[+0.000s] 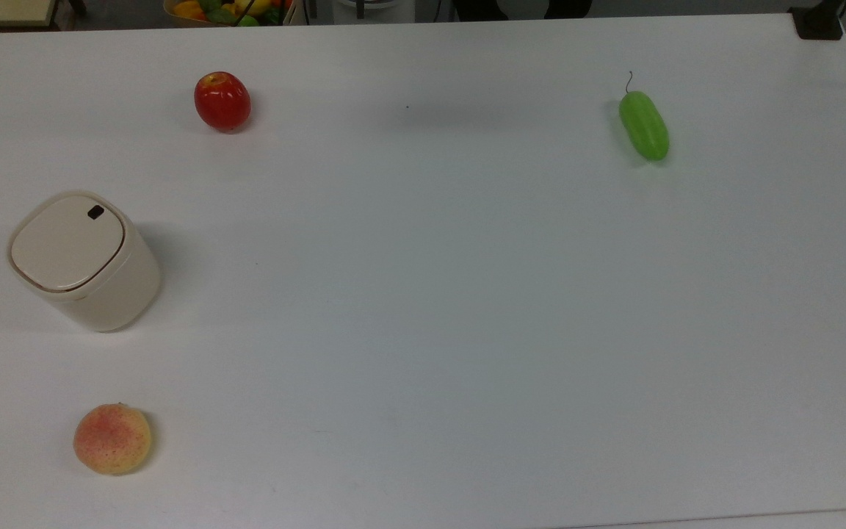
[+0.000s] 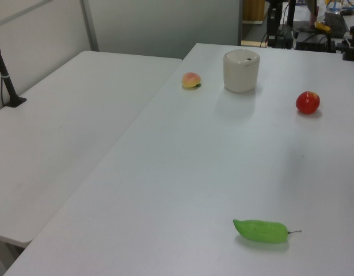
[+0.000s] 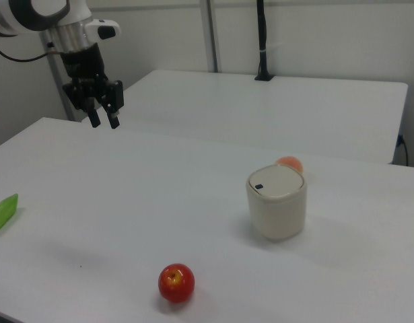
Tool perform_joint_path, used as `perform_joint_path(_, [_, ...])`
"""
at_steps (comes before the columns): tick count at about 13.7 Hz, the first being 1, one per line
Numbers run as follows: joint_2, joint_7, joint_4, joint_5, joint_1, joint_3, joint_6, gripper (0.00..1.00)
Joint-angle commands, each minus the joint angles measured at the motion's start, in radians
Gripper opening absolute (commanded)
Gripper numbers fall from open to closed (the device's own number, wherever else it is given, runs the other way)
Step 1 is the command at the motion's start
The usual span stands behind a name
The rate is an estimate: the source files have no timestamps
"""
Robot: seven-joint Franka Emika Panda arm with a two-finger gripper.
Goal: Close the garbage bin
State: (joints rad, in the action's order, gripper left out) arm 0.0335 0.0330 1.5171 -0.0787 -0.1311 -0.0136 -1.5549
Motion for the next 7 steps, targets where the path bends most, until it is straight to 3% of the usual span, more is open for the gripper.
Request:
perform_joint_path(1, [-0.030,0.016,0.028,-0.001,-0.002,-0.011,0.009,1.00])
perform_joint_path(7, [-0.027,0.011,0.026,-0.006,-0.002,-0.011,0.001,1.00])
